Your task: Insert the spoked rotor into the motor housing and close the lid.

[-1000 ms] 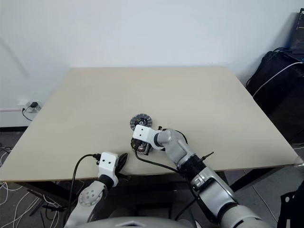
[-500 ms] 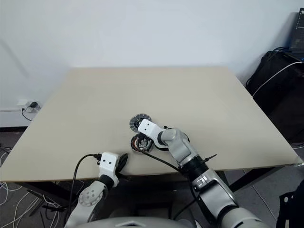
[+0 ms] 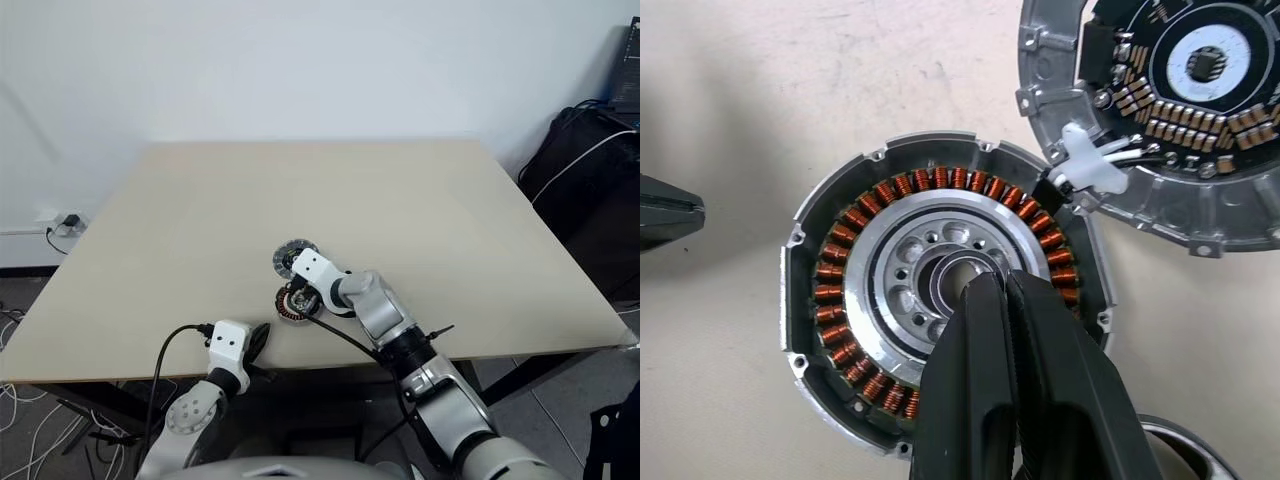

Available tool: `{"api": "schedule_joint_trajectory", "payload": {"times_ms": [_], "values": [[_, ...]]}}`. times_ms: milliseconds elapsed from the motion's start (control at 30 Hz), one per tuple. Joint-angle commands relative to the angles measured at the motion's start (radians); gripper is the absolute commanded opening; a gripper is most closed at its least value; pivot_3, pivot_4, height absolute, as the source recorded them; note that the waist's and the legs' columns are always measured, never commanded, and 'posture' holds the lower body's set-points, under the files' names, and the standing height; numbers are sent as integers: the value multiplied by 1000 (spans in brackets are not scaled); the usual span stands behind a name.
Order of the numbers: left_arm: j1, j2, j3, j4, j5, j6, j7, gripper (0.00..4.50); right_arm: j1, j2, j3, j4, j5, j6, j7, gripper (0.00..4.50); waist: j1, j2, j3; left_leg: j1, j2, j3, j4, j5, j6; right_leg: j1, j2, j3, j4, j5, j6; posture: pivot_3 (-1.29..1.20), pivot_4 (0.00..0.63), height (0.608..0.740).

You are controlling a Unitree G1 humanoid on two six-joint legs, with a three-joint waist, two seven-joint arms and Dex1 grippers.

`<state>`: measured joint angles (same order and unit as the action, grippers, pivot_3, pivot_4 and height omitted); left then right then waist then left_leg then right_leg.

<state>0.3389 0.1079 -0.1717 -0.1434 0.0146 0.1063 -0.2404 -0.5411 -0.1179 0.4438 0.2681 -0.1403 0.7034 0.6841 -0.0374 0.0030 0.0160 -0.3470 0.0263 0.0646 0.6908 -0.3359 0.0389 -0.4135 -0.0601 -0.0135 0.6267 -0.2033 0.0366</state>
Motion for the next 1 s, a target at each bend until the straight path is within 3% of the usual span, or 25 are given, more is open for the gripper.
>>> {"api": "schedule_joint_trajectory", "payload": {"times_ms": [33,933,1000], "values": [[-7,-6,-7,-16,-9,-3,2,0,-32,5,-5,-22,9,-1,-7,30,0,0,0,0,0,0,0,0,0,0,0,0,0,0,0,0,0,740],[-4,-8,-5,-10,-7,-6,4,0,-36,2,19,6,31,16,12,30,0,0,0,0,0,0,0,0,0,0,0,0,0,0,0,0,0,740],[-4,-8,-5,-11,-7,-6,5,0,-37,0,21,7,34,17,15,474,0,0,0,0,0,0,0,0,0,0,0,0,0,0,0,0,0,740]]}}
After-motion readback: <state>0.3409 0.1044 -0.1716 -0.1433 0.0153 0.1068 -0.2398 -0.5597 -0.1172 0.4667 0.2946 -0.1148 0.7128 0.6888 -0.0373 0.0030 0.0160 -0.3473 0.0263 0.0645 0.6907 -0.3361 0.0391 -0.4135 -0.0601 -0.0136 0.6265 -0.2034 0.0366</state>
